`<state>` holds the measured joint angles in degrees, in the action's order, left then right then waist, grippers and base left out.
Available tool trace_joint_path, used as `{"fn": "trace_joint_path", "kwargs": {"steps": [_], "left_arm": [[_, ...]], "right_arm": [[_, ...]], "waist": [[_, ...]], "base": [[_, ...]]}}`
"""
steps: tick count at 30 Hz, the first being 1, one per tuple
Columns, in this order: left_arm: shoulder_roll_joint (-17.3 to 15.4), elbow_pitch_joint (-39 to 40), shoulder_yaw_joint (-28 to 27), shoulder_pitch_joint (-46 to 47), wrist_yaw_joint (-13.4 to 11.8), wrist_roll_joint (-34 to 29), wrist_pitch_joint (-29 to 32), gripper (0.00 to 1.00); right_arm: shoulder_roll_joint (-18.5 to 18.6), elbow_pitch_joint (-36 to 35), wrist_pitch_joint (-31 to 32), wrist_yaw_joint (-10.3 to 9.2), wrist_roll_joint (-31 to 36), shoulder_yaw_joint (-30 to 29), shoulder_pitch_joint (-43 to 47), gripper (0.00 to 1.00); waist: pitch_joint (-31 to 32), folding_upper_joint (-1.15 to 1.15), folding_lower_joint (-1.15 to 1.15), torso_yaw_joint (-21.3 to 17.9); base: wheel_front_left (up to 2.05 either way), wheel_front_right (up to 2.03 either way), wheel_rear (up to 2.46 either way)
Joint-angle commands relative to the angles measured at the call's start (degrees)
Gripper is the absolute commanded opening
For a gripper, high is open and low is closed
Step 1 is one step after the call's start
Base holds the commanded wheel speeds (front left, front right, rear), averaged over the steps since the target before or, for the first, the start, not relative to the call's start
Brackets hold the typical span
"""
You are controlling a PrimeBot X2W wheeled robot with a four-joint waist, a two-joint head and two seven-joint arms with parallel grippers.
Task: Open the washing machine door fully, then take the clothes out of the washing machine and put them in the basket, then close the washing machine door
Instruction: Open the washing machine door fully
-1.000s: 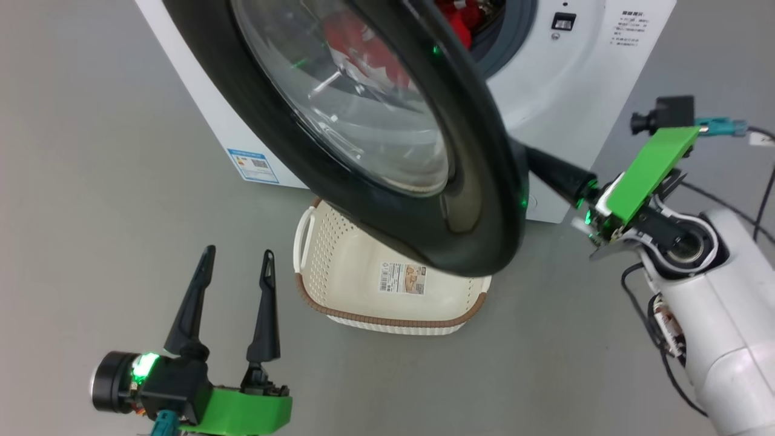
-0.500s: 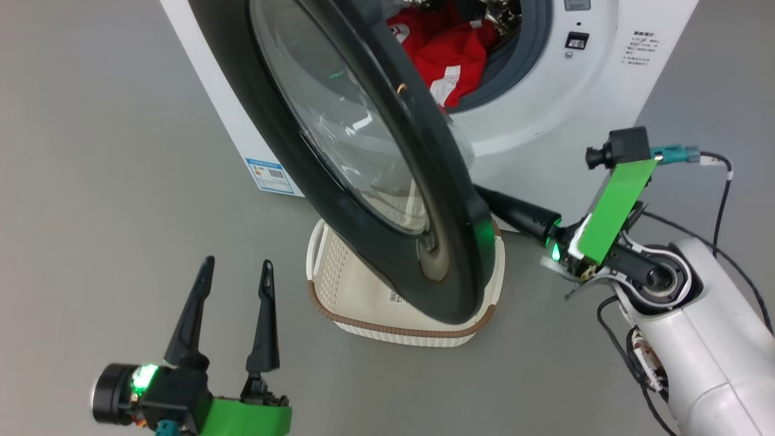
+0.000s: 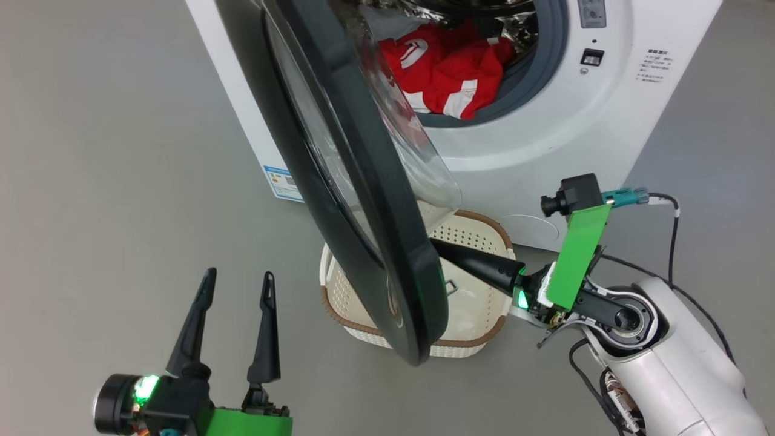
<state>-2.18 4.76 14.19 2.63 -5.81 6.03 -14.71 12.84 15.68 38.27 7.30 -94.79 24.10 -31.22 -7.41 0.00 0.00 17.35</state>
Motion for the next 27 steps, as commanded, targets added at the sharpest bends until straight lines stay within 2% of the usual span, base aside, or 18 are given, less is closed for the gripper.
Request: {"fn": "trace_joint_path", "kwargs": {"steps": [1,16,27], "left_arm": [[-0.70,1.71,-1.87,0.66,-0.40,-0.61,-0.29,1.00],[-0.70,1.60,-1.58,0.16,-0.21,-0.44,-0.29,1.00],[-0.70,1.58,-1.44,0.08,-0.39,-0.35,-0.29,1.00]], "right_arm": [[-1.31,-1.72,0.37,0.19,-0.55,1.24,0.52,0.00],[-4.20,-1.01,0.62,0.19,-3.56,4.48,1.11,0.00],[-4.63,-1.08,0.01,0.19,-4.81,6.52,1.28,0.00]], "waist": [[0.24,0.00,0.00,0.41],[0.61,0.00,0.00,3.81],[0.77,0.00,0.00,4.17]], "base": [[0.00,0.00,0.00],[0.00,0.00,0.00],[0.00,0.00,0.00]]}}
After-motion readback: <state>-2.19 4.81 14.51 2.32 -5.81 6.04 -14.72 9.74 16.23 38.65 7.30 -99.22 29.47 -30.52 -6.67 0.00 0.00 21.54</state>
